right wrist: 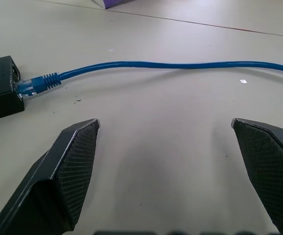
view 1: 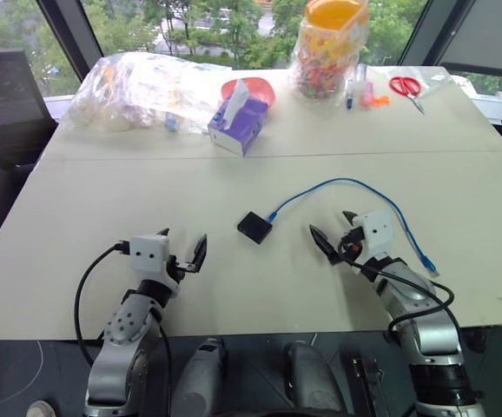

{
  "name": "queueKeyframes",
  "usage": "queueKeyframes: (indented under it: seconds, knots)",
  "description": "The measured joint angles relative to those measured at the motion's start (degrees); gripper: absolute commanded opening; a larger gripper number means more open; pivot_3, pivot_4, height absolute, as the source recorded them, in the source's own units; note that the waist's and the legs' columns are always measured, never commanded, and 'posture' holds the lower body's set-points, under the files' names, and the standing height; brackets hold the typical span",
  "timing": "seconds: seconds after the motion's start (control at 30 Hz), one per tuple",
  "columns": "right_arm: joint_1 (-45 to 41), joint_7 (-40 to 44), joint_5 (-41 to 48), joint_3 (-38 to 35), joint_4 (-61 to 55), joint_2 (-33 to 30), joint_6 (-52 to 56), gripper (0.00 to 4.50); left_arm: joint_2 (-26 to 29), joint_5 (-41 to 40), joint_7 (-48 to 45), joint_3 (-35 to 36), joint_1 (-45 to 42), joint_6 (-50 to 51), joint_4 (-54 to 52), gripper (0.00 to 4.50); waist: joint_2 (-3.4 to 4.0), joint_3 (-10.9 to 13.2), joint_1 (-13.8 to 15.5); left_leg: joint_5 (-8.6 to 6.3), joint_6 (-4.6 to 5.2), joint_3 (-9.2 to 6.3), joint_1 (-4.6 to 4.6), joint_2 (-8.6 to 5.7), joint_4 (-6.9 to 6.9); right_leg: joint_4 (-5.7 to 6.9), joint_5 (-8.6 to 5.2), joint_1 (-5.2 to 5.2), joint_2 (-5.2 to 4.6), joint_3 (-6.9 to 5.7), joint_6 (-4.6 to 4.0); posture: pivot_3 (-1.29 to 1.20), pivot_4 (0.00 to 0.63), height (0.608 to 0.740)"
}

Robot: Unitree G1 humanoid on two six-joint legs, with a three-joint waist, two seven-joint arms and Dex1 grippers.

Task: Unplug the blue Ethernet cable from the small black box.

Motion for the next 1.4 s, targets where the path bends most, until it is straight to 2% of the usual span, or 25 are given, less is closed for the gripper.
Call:
queueKeyframes:
  seconds: [0.27,0.43,0.53,0.67,0.77,0.9,1.07,1.3,1.4]
  knots:
    - [-0.52,3.77,1.15,0.23,-0.21,-2.51,0.98,4.50,0.09,-1.15,-0.88,0.18,-0.49,-0.12,0.02,4.48,0.00,0.00,0.00,0.00,0.00,0.01,0.00,0.00,0.02,0.03,0.00,0.00,0.00,0.00,0.00,0.00,0.150,0.726]
    - [-4.20,8.87,4.82,0.44,-1.66,-6.19,5.73,4.50,3.07,-5.05,-4.57,0.93,-0.57,2.30,-0.97,4.48,0.00,0.00,-0.09,0.00,0.01,0.01,0.04,0.01,0.03,0.09,0.00,0.00,0.01,0.00,0.00,0.00,0.150,0.726]
    - [-7.62,14.41,7.78,1.19,-1.48,-11.07,10.73,4.50,8.04,-11.37,-9.09,4.36,0.38,6.52,-3.94,4.48,0.00,0.01,-0.08,0.01,0.01,0.01,0.04,0.02,0.03,0.11,0.00,-0.02,0.01,0.00,-0.01,0.00,0.150,0.726]
    - [-17.19,21.06,9.03,2.88,1.73,-16.95,13.71,4.50,15.22,-18.93,-14.10,9.21,-2.23,12.55,-5.10,4.48,0.00,0.01,-0.13,0.00,0.01,0.03,0.07,0.03,0.14,0.12,0.02,0.02,0.01,-0.01,-0.05,0.00,0.150,0.726]
    - [-25.57,27.05,6.41,7.00,8.41,-21.65,12.63,4.50,21.39,-22.48,-18.85,10.42,-5.70,15.68,-4.41,4.48,0.00,0.01,-0.07,0.01,0.01,0.07,0.05,0.03,0.16,0.08,0.04,0.03,0.01,-0.02,-0.08,0.00,0.150,0.726]
    - [-34.48,37.08,2.66,13.13,18.53,-23.85,6.98,4.50,25.80,-24.28,-22.52,11.54,-10.63,18.19,-0.59,4.48,-0.02,0.05,-0.22,0.01,0.01,0.10,-0.01,0.02,0.04,0.02,0.05,-0.04,0.01,-0.01,-0.06,0.00,0.150,0.726]
    - [-49.20,49.38,-5.11,21.88,32.50,-22.98,-5.43,4.50,29.56,-24.81,-27.92,10.06,-14.38,18.94,1.93,4.48,0.01,0.08,-0.91,0.01,0.01,0.15,0.06,0.05,-0.07,0.08,0.06,-0.09,0.05,0.00,-0.01,0.00,0.150,0.726]
    - [-61.42,60.50,-14.11,31.06,50.63,-13.52,-23.10,4.50,28.35,-21.38,-29.16,8.82,-16.77,15.37,6.60,4.48,-0.01,0.09,-1.82,0.05,-0.03,0.11,0.10,0.06,-0.05,0.23,0.17,-0.09,0.08,0.01,0.18,0.00,0.150,0.726]
    - [-65.65,62.11,-19.07,34.26,60.46,-9.64,-31.71,4.50,27.27,-19.90,-28.48,8.65,-16.33,13.62,6.63,4.48,0.00,0.09,-1.94,0.06,-0.06,0.11,0.12,0.06,-0.06,0.27,0.19,-0.12,0.10,0.03,0.20,0.00,0.150,0.726]
